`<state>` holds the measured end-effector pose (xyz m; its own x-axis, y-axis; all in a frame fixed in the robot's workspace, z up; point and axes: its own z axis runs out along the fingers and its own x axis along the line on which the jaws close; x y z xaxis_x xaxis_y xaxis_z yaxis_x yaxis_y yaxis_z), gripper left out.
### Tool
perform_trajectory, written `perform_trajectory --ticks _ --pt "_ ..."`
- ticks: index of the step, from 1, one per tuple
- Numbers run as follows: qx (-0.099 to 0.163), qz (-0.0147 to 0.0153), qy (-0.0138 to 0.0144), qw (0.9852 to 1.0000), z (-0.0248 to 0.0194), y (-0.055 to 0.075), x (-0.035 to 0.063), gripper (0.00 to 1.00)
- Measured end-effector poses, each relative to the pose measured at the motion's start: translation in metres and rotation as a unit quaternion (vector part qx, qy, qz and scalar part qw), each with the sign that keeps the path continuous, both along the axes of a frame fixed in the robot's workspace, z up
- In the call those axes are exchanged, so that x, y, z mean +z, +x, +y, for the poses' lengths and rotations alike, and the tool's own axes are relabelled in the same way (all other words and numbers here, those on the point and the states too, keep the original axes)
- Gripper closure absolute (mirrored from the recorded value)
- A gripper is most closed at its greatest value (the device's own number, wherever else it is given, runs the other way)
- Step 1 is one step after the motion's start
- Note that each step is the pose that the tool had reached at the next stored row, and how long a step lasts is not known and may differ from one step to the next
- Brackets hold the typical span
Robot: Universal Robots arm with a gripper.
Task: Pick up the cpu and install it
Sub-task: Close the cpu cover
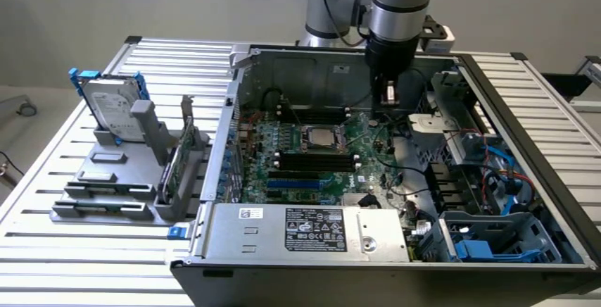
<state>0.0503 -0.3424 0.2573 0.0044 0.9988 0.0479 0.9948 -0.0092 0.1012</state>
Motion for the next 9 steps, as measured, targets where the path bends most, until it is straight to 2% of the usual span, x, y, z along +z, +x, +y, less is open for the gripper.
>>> perform_trajectory --ticks 6,8,9 --pt "0.000 0.0016 -0.0001 1.0000 0.0000 0.002 -0.0107 0.89" --pt "0.000 0.0037 0.0000 1.0000 0.0000 0.002 -0.0137 0.89" --pt "0.000 0.0060 0.0000 1.0000 0.0000 0.002 -0.0145 0.89"
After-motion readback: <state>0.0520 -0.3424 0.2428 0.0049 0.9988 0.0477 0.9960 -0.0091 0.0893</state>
